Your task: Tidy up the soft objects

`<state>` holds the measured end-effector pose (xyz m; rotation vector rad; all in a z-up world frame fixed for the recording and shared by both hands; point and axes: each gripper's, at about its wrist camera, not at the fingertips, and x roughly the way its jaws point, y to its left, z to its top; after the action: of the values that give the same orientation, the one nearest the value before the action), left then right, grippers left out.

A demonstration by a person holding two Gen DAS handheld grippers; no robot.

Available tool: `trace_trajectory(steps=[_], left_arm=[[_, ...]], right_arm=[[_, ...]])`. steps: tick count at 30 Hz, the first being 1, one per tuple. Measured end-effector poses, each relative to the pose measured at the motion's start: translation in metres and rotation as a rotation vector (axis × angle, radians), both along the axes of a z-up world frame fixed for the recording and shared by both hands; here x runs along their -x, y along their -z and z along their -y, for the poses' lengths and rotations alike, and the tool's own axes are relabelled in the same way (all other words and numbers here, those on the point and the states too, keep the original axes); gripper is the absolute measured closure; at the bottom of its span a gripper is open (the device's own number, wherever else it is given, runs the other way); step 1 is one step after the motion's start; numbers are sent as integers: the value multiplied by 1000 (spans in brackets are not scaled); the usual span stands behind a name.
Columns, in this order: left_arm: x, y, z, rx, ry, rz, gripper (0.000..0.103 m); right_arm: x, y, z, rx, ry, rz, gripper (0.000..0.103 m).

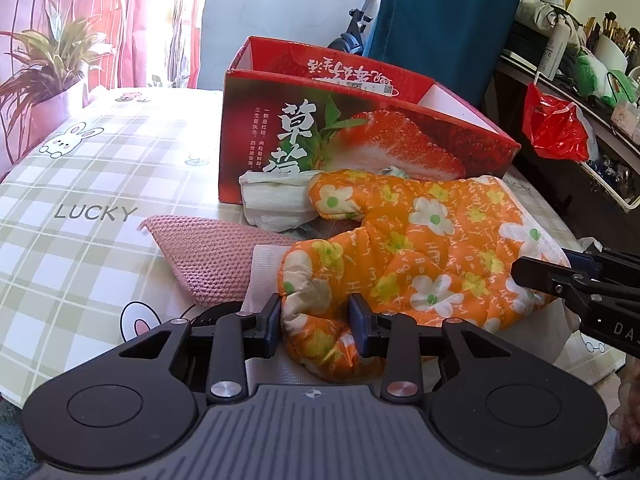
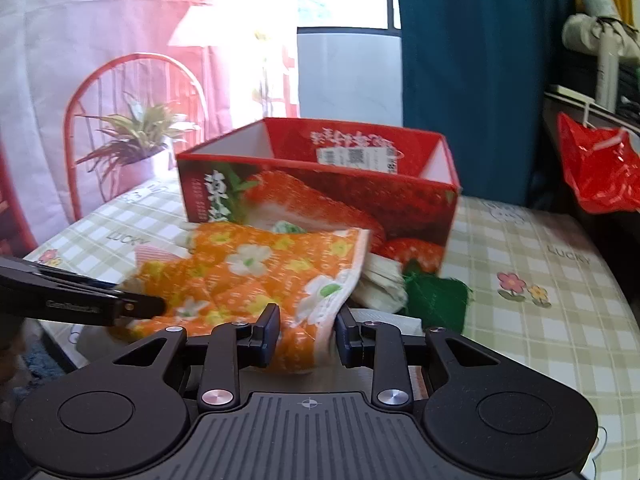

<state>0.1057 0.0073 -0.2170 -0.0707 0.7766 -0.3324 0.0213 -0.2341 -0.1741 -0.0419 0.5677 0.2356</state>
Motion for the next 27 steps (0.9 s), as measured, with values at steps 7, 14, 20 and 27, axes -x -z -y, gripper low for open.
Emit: trace_trajectory(steps=[7,14,20,27], left_arm=[[0,0,0,1,0,1,64],[1,0,2,-8,-3,4,64],[1,0,3,-12,1,10,64],[17,-14,10,-67,22,101,82]], right_arm=[[0,-5,7,-9,49,11,77],[-1,-6,14,-60,40,3,76],[-10,9,21,-123,73,-120,68],[-5,8,15,-84,52,-88,84]])
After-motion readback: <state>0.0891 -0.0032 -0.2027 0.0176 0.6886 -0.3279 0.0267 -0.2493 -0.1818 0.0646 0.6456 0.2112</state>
